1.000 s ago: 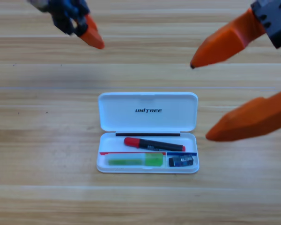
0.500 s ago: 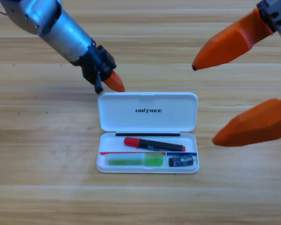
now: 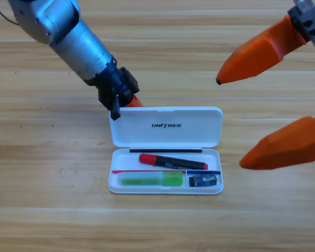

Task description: Clean up eraser and pencils

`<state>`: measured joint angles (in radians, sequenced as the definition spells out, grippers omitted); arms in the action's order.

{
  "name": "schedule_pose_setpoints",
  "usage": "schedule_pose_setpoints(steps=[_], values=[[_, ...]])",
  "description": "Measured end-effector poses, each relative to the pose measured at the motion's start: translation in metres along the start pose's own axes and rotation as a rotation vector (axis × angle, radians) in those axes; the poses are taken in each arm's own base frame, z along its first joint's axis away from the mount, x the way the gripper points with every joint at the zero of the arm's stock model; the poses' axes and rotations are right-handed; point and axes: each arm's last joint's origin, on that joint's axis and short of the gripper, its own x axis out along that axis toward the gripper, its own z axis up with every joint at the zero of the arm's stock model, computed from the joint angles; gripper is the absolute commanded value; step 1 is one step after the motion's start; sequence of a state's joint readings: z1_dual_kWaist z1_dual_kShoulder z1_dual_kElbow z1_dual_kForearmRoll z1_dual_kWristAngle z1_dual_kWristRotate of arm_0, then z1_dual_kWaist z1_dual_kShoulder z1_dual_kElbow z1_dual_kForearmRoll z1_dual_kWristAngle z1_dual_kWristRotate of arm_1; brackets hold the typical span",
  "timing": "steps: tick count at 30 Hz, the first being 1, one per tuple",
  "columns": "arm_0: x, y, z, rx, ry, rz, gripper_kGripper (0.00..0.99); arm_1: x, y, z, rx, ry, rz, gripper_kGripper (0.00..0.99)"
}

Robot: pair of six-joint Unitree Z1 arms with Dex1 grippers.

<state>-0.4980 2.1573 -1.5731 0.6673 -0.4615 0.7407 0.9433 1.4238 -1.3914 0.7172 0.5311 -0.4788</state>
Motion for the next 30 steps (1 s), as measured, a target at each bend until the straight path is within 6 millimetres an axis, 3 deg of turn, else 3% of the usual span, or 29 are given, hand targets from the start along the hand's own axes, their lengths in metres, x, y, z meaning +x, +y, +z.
schedule_pose_setpoints(steps=[9,30], values=[[-0.015,-0.026,0.013,0.049,-0.015,-0.005,0.0,0.0,0.0,0.0,-0.001,-0.004,0.004,0.956],[0.01,-0.061,-0.008,0.103,0.087,-0.012,0.0,0.0,0.002,0.001,0.005,-0.021,0.037,0.956]])
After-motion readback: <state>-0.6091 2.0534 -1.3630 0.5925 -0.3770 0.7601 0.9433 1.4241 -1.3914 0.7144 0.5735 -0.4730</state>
